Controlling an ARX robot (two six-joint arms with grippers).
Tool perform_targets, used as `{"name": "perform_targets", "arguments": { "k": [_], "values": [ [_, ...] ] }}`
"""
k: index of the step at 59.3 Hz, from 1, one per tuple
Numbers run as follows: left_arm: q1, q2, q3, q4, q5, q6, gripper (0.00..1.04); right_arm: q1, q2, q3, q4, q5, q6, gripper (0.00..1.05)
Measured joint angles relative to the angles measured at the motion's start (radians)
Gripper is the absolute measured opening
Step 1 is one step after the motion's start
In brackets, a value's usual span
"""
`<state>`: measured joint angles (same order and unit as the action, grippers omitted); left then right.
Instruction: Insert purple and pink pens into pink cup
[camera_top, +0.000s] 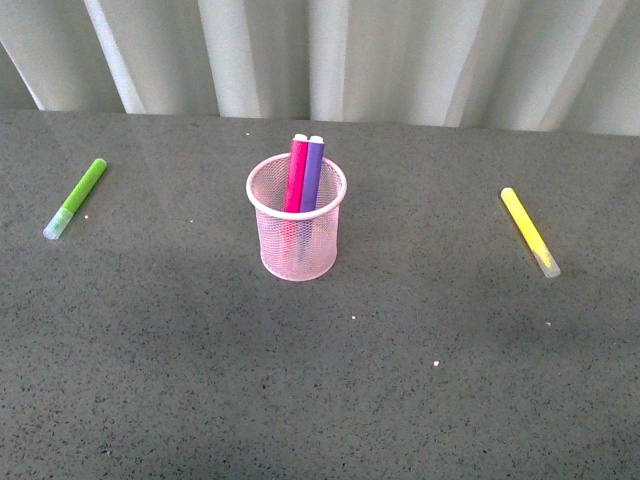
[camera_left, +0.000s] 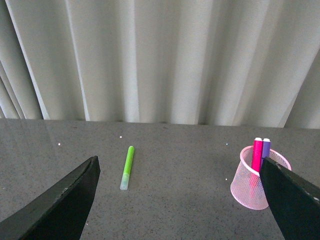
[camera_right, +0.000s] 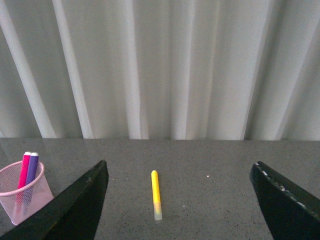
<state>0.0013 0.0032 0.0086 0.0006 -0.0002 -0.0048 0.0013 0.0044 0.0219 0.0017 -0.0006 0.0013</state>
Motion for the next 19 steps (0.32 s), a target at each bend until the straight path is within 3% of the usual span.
{"name": "perform_targets", "arguments": {
  "k": [3, 19],
  "values": [
    [0.000, 0.000, 0.000, 0.000, 0.000, 0.000, 0.98, 0.000, 0.000, 0.000, 0.000, 0.000, 0.001, 1.00],
    [0.000, 0.000, 0.000, 0.000, 0.000, 0.000, 0.98, 0.000, 0.000, 0.000, 0.000, 0.000, 0.001, 0.98]
  ]
}}
